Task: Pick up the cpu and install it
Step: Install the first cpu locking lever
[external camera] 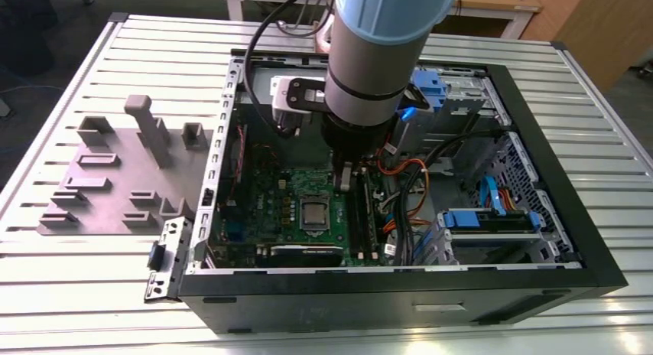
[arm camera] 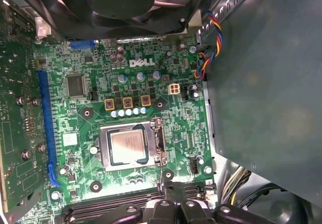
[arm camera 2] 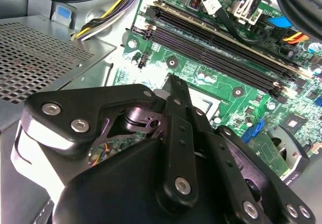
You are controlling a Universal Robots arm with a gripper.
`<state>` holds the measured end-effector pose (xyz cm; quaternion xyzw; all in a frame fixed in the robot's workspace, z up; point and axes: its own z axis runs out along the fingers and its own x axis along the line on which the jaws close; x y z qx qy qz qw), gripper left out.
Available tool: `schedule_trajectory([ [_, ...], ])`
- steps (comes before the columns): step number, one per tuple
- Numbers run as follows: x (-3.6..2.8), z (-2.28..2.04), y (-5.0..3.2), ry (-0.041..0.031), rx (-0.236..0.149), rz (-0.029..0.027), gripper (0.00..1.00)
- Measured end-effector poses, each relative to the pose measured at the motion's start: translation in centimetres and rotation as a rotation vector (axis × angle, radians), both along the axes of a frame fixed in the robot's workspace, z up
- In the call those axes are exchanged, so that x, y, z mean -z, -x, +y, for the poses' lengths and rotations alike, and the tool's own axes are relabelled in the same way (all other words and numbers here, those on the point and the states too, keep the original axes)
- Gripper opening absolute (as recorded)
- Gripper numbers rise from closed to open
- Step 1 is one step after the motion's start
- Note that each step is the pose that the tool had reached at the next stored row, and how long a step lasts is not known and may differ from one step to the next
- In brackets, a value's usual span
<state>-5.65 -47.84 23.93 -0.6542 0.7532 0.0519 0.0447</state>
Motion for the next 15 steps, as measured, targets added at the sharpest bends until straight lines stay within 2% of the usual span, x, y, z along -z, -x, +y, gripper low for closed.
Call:
schedule_trajectory([
  [15,0.11,-0.67,0.00,-0.0001,0.000,0.0000,0.11],
])
